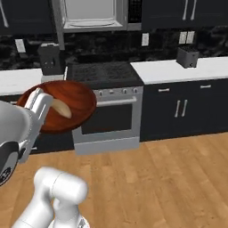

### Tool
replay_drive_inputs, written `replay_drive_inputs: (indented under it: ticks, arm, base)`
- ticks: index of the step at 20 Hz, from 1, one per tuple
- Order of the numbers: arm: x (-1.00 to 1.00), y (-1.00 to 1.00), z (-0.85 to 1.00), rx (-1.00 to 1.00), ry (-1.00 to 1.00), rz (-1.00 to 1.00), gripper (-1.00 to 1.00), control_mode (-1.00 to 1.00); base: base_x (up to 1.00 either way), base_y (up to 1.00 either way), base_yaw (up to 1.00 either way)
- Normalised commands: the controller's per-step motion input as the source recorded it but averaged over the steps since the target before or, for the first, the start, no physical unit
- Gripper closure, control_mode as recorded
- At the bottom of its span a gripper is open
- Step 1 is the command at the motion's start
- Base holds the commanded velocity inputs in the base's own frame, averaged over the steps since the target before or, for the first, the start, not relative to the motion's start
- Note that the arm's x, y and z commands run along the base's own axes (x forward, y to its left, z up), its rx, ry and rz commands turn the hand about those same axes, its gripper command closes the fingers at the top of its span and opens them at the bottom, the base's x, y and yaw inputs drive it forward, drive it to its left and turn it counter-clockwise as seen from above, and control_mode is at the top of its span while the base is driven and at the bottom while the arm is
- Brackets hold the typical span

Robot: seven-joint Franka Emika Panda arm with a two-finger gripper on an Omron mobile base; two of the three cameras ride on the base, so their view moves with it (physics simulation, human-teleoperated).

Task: Pick the sweet potato from the sink and place it in the bowl. Then pick the bowl and place it in the microwave. Then close the microwave door and press the start button.

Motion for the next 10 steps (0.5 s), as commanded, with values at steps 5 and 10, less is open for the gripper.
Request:
replay_drive_inputs:
  ticks: [5, 10]
  arm:
    - [0.0, 0.0, 0.0, 0.0, 0.0, 0.0, 1.0, 1.0]
    - [0.0, 0.0, 0.0, 0.0, 0.0, 0.0, 1.0, 1.0]
  base:
    - [0.99, -0.67, 0.43]
    - [1.0, -0.64, 0.43]
